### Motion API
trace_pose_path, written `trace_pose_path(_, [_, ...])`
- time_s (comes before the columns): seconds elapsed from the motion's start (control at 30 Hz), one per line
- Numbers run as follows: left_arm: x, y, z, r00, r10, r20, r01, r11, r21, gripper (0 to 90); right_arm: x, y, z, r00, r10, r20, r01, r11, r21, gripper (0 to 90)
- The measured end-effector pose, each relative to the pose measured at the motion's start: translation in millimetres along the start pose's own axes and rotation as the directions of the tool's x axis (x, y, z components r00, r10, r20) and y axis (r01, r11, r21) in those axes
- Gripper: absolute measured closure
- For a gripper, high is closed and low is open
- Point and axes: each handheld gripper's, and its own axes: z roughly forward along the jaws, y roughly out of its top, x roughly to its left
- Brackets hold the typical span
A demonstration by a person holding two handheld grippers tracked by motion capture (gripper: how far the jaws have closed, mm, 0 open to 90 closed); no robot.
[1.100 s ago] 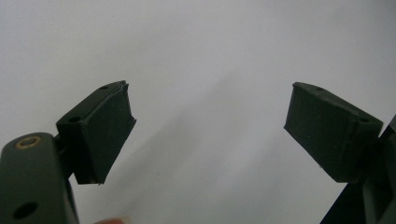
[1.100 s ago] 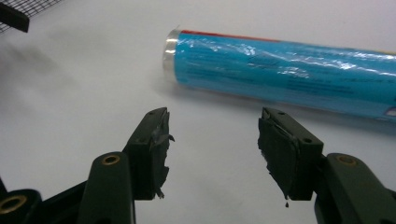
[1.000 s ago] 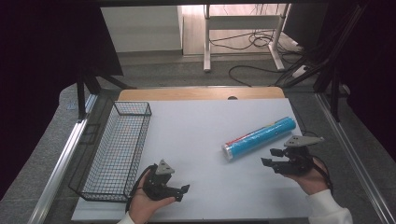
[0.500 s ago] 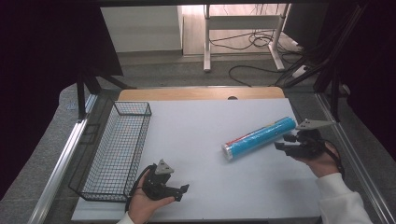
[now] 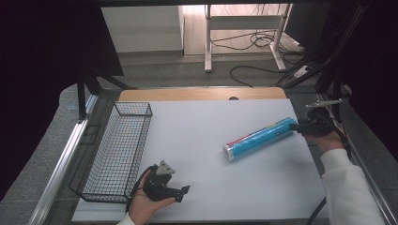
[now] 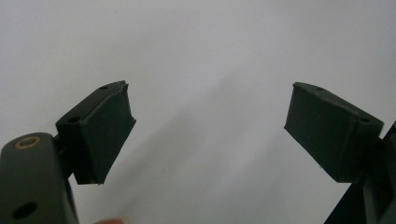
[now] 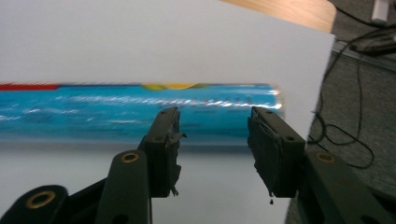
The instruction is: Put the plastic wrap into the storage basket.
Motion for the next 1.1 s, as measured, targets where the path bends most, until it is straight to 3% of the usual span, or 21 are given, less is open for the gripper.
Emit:
trace_pose_path(0.13, [1.1,-0.6,-0.2,1.0,-0.002,0.0,0.002,1.0,0.001,14.6,-12.7,8.5,10.8,0.9992,0.011,0.038,-0.012,1.0,0.027,60.1])
trace_pose_path(0.53, [2.1,-1.1,-0.5,1.0,-0.009,-0.003,0.009,0.9999,-0.005,14.7,-44.3,14.9,45.9,0.9962,0.036,0.08,-0.041,0.997,0.063,87.0])
trace_pose_path(0.8, [1.4,-1.6,-0.1,0.9999,-0.01,-0.012,0.01,0.9999,-0.012,14.8,-56.2,19.8,67.2,0.9947,0.031,0.098,-0.04,0.996,0.086,89.4])
trace_pose_path(0.97, [2.4,-2.0,-1.8,0.9998,-0.016,-0.01,0.016,0.9997,-0.019,15.0,-55.4,18.6,80.4,0.9951,0.011,0.098,-0.024,0.991,0.132,89.5])
trace_pose_path(1.1, [2.0,-2.4,-1.5,0.9999,-0.013,-0.008,0.013,0.9998,-0.014,15.0,-55.1,18.6,83.1,0.9949,0.004,0.1,-0.017,0.991,0.136,89.7])
